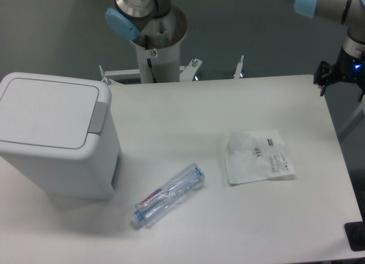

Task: Open the trash can
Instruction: 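Move the gripper from its raised start pose toward the table center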

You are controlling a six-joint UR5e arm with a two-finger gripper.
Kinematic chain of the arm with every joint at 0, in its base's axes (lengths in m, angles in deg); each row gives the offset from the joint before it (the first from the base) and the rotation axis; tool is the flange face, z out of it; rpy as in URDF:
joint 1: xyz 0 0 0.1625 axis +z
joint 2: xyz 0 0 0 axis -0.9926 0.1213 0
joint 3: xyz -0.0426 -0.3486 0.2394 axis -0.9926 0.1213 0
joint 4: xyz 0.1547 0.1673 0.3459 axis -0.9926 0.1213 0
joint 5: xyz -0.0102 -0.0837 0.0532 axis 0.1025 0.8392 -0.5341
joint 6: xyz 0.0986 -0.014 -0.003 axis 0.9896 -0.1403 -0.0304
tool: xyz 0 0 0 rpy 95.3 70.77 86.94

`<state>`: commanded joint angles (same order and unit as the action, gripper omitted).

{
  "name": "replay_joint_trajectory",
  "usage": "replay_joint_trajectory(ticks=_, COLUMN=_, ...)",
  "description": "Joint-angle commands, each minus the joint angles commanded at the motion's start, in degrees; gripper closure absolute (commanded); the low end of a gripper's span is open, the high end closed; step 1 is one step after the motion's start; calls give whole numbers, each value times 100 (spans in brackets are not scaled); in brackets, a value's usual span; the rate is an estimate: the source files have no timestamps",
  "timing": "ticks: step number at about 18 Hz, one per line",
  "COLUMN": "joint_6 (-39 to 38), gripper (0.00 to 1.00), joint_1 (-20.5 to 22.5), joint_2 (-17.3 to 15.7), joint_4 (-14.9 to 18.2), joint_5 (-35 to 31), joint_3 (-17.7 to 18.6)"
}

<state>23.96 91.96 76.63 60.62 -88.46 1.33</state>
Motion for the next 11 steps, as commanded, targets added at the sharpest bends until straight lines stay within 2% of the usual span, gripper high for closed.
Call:
replay_joint_trajectory(ticks=3, joint_6=-9, gripper=0, joint_1=0, joint_2=-9, joint_4=26, joint_5=0, joint_3=9)
replay_joint_trajectory(ticks=5, joint_6=-44, gripper=0, joint_1=-26, joint_2=-18, joint_4=175, joint_5=9, joint_3=-17)
replay_joint_trajectory(ticks=7, joint_6=-166, gripper=0, joint_1=-44, joint_2=-166, joint_4=325, joint_5=35, joint_3=17)
replay_joint_trajectory(ticks=11, joint_6=-1166, gripper=0, joint_1=-350, joint_2=-457, joint_4=334, joint_5=96, joint_3=44)
